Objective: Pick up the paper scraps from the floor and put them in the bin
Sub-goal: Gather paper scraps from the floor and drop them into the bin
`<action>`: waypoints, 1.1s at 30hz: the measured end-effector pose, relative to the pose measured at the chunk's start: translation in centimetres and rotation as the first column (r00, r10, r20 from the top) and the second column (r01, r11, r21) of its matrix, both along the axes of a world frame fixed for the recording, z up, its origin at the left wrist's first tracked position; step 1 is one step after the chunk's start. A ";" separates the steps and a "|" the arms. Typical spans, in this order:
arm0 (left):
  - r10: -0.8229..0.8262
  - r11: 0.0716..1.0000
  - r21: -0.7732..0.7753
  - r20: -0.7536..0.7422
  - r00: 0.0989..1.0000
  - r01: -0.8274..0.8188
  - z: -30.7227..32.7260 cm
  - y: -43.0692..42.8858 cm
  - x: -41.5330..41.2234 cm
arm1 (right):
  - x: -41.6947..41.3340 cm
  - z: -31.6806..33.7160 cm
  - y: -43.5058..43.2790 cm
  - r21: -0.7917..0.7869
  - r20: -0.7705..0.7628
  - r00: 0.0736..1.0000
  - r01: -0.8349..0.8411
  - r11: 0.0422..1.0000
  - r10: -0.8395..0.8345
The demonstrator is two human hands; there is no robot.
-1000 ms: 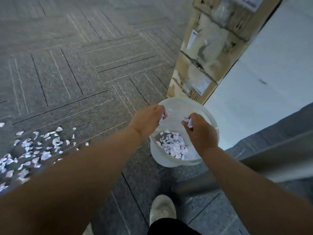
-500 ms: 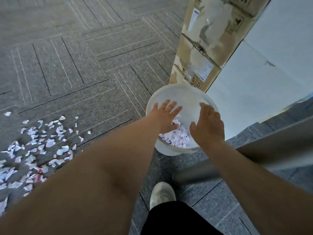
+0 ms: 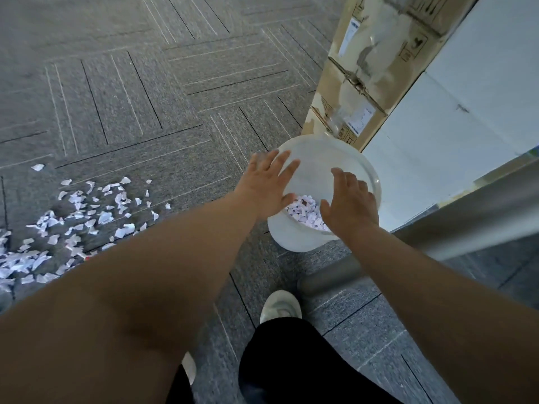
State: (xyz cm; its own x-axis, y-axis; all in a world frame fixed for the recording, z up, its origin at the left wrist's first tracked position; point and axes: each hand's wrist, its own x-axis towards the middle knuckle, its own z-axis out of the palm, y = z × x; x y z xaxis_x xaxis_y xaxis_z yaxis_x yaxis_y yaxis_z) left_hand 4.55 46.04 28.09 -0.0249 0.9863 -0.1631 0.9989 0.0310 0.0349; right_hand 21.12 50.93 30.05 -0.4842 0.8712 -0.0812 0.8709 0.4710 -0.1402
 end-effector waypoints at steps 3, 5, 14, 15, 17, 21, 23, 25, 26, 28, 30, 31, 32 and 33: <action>0.067 0.997 0.029 0.019 0.998 -0.068 1.4 -4.2 -0.6 | -1.0 1.3 -2.3 0.026 -0.002 0.998 -0.060 0.998 0.060; 0.133 0.990 0.036 0.035 0.991 -0.134 2.1 -7.6 -0.7 | -1.4 2.0 -4.6 0.048 -0.011 0.995 -0.099 0.994 0.099; 0.422 0.906 -0.028 -0.017 0.906 -0.422 4.1 -29.5 -1.7 | -0.8 3.0 -19.2 0.011 0.060 0.953 -0.298 0.955 0.297; 0.447 0.893 -0.042 -0.018 0.894 -0.448 4.4 -31.9 -2.1 | -0.9 2.9 -20.6 -0.003 0.071 0.946 -0.316 0.949 0.315; 0.501 0.863 -0.068 -0.019 0.865 -0.501 4.4 -35.9 -3.2 | -1.6 2.6 -22.9 -0.020 0.095 0.935 -0.341 0.940 0.341; 0.593 0.802 -0.057 -0.041 0.804 -0.595 3.0 -41.8 -6.9 | -5.1 1.0 -26.6 -0.049 0.121 0.898 -0.419 0.907 0.422; 0.627 0.778 -0.056 -0.008 0.779 -0.626 1.5 -43.9 -8.5 | -7.7 -0.4 -28.6 -0.079 0.124 0.873 -0.465 0.882 0.472; 0.652 0.757 -0.085 0.022 0.758 -0.648 -0.7 -45.9 -9.8 | -10.6 -2.5 -31.2 -0.135 0.129 0.835 -0.519 0.844 0.535; 0.666 0.743 -0.112 0.028 0.746 -0.659 -2.2 -47.0 -10.5 | -12.1 -3.7 -32.5 -0.169 0.124 0.814 -0.546 0.821 0.567; 0.695 0.711 -0.175 0.030 0.718 -0.681 -5.3 -49.0 -12.0 | -15.0 -6.6 -35.0 -0.236 0.112 0.764 -0.601 0.764 0.635; 0.717 0.686 -0.213 0.032 0.697 -0.696 -8.4 -50.7 -13.5 | -17.1 -9.9 -37.2 -0.308 0.121 0.705 -0.643 0.701 0.699; 0.724 0.678 -0.225 0.040 0.689 -0.700 -10.0 -51.3 -14.1 | -17.9 -11.7 -38.1 -0.343 0.129 0.685 -0.648 0.680 0.717; 0.731 0.671 -0.243 0.055 0.680 -0.701 -11.5 -51.9 -14.6 | -18.6 -13.7 -38.7 -0.373 0.135 0.672 -0.646 0.666 0.728; 0.736 0.665 -0.268 0.073 0.673 -0.698 -12.9 -52.3 -15.0 | -19.2 -15.6 -39.2 -0.397 0.139 0.665 -0.642 0.656 0.734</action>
State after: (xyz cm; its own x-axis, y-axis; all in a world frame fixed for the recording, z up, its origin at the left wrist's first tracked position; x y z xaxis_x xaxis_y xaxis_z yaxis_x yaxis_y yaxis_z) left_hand -10.43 -6.25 15.21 -0.6646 0.6161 -0.4227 0.6422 0.7602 0.0983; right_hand 1.89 11.75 14.44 -0.8498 0.2019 -0.4870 0.3304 0.9238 -0.1936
